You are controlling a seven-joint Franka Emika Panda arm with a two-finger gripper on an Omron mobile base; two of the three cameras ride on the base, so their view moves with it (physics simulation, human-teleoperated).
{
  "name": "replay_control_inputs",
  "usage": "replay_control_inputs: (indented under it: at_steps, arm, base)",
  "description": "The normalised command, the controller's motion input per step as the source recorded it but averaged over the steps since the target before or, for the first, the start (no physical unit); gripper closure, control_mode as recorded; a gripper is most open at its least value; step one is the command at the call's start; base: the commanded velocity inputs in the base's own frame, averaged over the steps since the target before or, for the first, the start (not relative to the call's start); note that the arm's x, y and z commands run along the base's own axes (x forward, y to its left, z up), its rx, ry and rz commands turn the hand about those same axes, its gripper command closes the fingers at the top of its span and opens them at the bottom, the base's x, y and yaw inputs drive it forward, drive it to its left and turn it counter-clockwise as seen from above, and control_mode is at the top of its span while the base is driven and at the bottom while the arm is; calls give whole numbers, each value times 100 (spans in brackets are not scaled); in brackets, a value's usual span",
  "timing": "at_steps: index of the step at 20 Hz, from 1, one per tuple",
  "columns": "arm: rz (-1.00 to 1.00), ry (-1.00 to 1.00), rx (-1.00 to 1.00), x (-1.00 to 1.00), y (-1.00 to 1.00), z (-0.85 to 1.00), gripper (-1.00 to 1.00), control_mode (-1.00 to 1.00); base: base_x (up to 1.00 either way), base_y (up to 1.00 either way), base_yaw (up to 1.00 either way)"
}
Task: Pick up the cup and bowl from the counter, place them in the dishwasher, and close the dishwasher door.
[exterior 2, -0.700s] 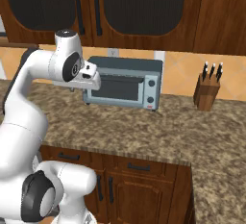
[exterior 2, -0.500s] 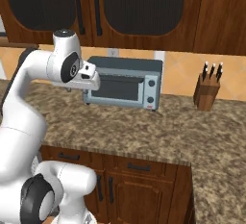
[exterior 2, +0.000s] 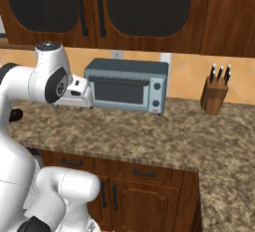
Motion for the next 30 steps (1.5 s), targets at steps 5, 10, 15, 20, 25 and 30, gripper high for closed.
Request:
replay_control_inputs:
  at_steps: [5, 10, 15, 20, 25, 30]
  arm:
    - [5, 0, -2, -21, 16, -8, -100, -100]
    - [0, 0, 0, 0, 0, 0, -100, 100]
    - [0, 0, 0, 0, 0, 0, -100, 100]
    - [0, 0, 0, 0, 0, 0, -100, 100]
    - [0, 0, 0, 0, 0, 0, -100, 100]
    - [0, 0, 0, 0, 0, 0, -100, 100]
  base:
    - [0, 0, 0]
    - [33, -2, 33]
    - [12, -36, 73]
    - [1, -30, 81]
    - [13, -14, 61]
    - [50, -1, 36]
